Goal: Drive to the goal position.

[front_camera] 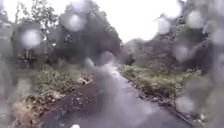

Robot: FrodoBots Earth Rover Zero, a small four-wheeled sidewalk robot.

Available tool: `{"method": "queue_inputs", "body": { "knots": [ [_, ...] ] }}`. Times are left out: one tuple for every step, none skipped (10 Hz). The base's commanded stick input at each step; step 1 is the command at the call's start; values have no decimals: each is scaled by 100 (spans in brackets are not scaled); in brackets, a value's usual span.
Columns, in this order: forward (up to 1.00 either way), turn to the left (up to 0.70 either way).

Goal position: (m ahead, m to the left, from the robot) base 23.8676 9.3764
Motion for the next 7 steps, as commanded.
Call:
{"method": "queue_inputs", "body": {
  "knots": [
    [85, 2],
    [85, 7],
    [85, 34],
    [85, 32],
    [85, 30],
    [85, 0],
    [85, 0]
  ]
}}
